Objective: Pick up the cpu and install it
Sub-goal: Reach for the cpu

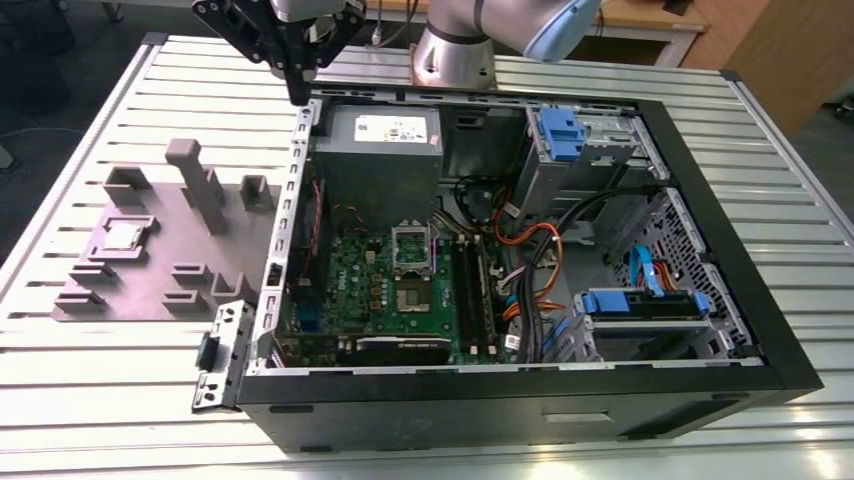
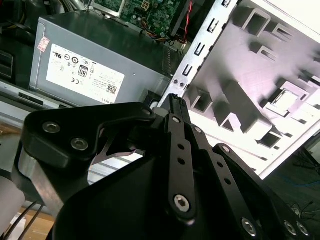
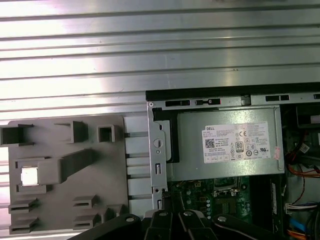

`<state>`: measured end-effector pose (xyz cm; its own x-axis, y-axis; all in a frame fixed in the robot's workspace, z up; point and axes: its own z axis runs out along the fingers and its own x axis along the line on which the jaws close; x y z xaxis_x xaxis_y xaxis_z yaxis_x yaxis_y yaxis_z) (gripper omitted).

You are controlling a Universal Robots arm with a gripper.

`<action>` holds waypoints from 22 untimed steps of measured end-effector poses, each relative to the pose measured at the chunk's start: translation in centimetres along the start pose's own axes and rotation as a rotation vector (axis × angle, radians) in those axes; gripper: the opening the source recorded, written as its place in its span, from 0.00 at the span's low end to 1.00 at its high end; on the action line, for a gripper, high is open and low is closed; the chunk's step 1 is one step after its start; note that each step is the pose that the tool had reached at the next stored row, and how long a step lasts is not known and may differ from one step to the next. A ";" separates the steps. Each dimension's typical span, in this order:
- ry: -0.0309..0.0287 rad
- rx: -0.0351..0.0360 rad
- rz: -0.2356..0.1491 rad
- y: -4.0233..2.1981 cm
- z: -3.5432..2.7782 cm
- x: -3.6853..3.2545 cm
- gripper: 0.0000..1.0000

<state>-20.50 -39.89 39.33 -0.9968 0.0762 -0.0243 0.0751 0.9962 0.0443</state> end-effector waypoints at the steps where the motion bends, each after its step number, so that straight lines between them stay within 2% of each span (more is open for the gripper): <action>1: 0.0000 0.0000 0.000 0.00 0.00 0.04 0.11; 22: 0.0000 0.0000 0.000 -0.06 -0.02 0.79 0.11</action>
<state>-21.30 -39.89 39.33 -0.9968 0.0762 -0.0242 0.0751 0.9962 0.0443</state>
